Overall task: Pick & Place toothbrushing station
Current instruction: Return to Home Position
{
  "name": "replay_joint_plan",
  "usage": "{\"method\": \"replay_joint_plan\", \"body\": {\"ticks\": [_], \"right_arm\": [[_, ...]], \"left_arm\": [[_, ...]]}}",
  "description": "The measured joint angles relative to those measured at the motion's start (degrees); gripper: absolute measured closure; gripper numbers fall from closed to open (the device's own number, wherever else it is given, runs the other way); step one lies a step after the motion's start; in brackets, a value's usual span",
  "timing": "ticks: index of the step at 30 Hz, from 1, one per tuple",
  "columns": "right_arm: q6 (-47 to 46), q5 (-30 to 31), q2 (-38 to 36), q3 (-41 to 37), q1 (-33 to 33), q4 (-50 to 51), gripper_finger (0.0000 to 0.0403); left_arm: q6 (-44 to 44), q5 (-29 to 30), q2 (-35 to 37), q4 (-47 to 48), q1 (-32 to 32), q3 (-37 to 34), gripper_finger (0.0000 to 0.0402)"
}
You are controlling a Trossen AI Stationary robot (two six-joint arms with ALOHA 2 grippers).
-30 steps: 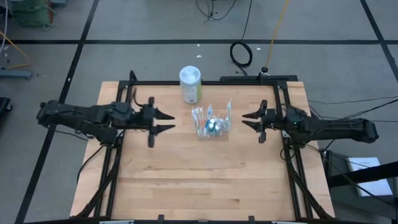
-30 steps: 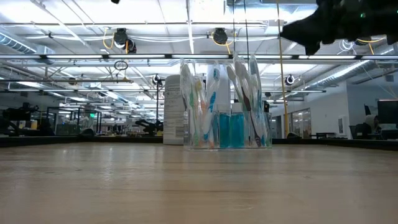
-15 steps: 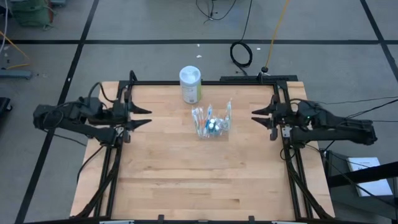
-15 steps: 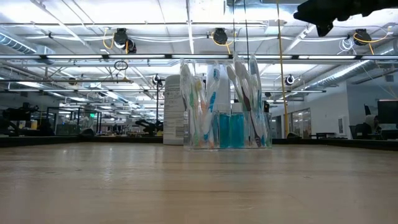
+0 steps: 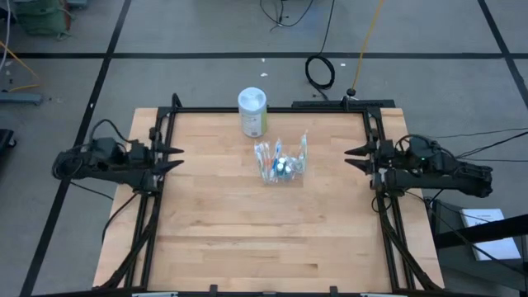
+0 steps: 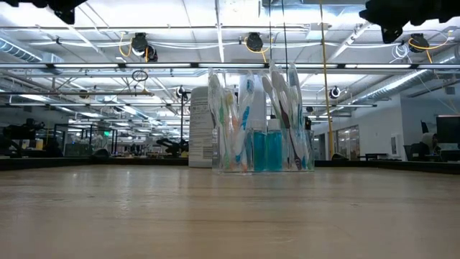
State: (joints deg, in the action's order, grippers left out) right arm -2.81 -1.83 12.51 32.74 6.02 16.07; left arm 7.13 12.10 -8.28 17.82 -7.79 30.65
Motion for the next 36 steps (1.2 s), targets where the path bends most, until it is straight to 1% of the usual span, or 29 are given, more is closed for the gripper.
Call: {"method": "replay_joint_plan", "body": {"ticks": [6, 12, 20, 25, 30, 33, 34, 36], "right_arm": [[-1.45, 0.00, -6.00, -1.25, 0.00, 0.10, 0.0297], [-2.53, 0.05, -12.17, -4.08, 0.00, 0.27, 0.0298], [-4.08, 0.15, -12.09, -5.14, 0.00, -0.99, 0.0298], [-4.27, 0.13, -12.25, -10.06, 0.00, -8.76, 0.0297], [-4.85, -0.09, -12.28, -15.31, -0.01, -16.59, 0.0298], [-6.17, -4.55, -12.23, -19.58, -0.05, -18.06, 0.0298], [-6.53, -5.88, -12.17, -21.42, -0.07, -19.77, 0.0298], [-8.03, -6.39, -12.20, -25.39, -0.09, -26.31, 0.0298]], "left_arm": [[1.49, -0.04, 8.05, 0.81, -0.02, -3.03, 0.0256], [2.06, 0.17, 7.97, 2.76, -0.04, -3.23, 0.0256], [1.61, -1.13, 7.92, 3.22, 0.00, -3.55, 0.0256], [2.72, -1.62, 7.92, -0.79, 0.00, -8.38, 0.0256], [3.09, -1.64, 7.92, -9.40, 0.00, -15.95, 0.0256], [2.92, -1.66, 7.92, -15.35, 0.00, -20.41, 0.0256], [2.94, -1.66, 7.92, -17.23, 0.00, -21.94, 0.0256], [3.29, -1.66, 7.92, -20.87, 0.00, -24.49, 0.0256]]}}
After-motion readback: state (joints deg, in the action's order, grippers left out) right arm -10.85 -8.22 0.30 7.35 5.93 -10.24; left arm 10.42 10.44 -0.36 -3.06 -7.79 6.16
